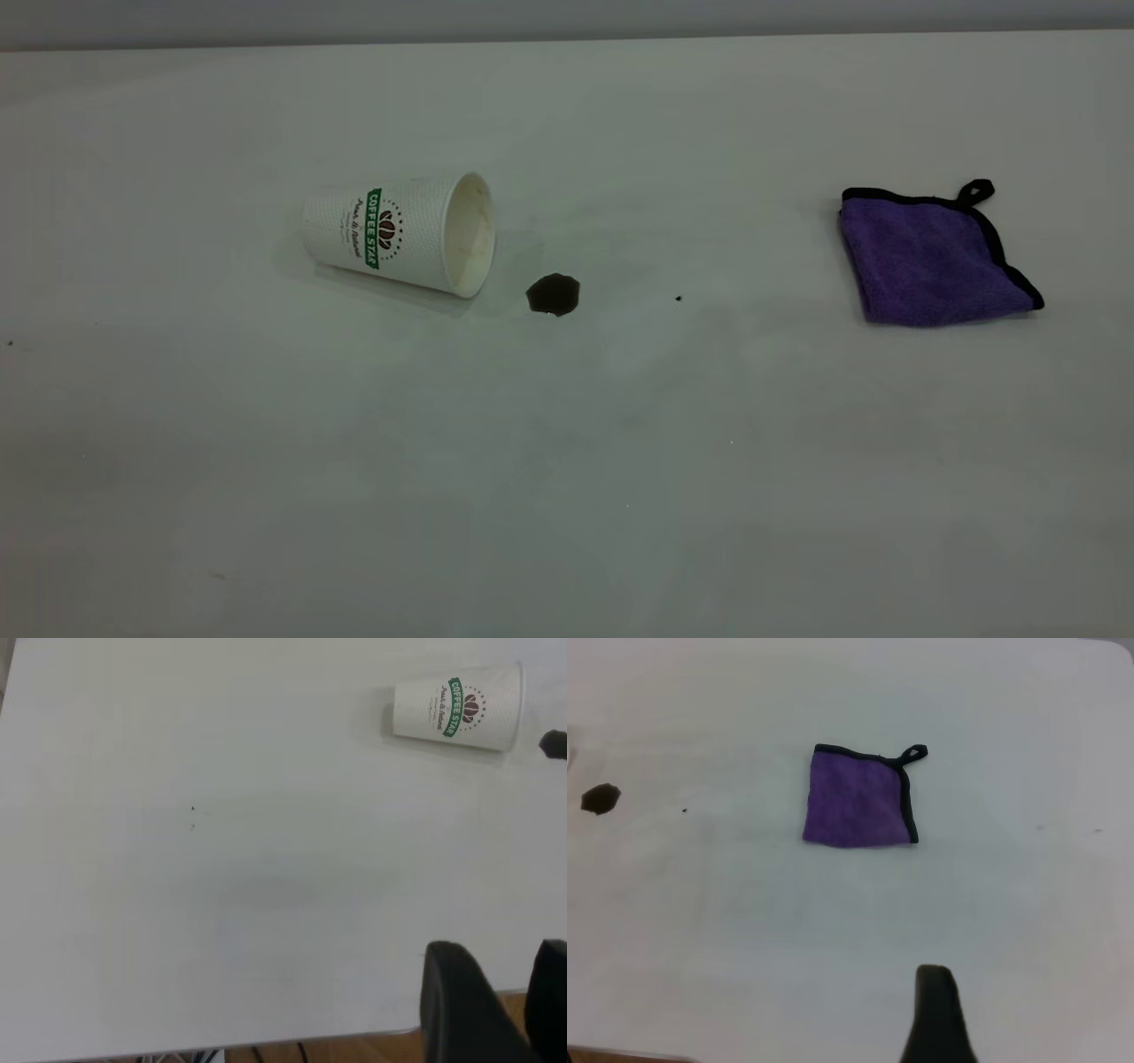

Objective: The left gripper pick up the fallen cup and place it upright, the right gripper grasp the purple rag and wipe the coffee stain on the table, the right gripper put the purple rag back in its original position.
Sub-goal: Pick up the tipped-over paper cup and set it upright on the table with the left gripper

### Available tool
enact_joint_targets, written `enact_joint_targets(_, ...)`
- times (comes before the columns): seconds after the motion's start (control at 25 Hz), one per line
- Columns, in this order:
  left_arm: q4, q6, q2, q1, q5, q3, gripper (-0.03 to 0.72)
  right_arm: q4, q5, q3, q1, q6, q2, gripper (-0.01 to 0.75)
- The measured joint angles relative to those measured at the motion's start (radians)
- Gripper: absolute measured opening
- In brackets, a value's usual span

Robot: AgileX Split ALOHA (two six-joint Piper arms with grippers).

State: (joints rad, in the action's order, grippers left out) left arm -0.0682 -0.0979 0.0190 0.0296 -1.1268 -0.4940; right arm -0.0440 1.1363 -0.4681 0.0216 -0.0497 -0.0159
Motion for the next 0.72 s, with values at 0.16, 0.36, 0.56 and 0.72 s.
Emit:
enact_joint_targets(0.16,0.0,0.0,0.0,0.0,0.0,0.0,0.254,0.0,0.0,0.0,0.0,0.0,0.0,0.588)
enact_joint_targets(0.36,0.0,0.001,0.0,0.0,0.0,0.0,0.254,0.0,0.0,0.0,0.0,0.0,0.0,0.588)
enact_joint_targets(0.56,0.002,0.005,-0.001,0.0,0.001,0.0,0.254,0.0,0.0,0.0,0.0,-0.001,0.0,0.588)
enact_joint_targets(0.72,0.023,0.044,-0.105,0.0,0.054,-0.035,0.254,0.0,0.0,0.0,0.0,-0.001,0.0,0.588)
